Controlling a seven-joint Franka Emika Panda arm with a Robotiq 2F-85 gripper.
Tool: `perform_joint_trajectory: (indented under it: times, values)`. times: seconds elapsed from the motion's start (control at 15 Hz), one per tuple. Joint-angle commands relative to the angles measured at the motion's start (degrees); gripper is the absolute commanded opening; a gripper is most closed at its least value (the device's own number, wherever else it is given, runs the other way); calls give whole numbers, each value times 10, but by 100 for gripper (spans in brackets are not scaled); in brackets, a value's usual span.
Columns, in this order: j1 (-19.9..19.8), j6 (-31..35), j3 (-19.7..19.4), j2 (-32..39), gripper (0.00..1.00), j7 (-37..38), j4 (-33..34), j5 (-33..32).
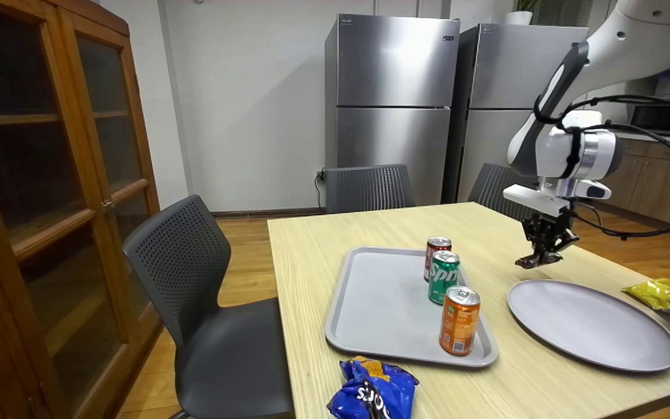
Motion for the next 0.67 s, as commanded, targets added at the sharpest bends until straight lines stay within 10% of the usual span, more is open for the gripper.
perform_joint_trajectory:
  times: [0.0, 0.27, 0.33, 0.6]
  values:
    - [0, -21, -2, 21, 4, 43, 34, 2]
    - [-2, -23, 1, 30, 4, 55, 42, -1]
    - [-2, -27, 1, 30, 40, 55, 43, -3]
    - [-1, -36, -1, 3, 62, 47, 22, -6]
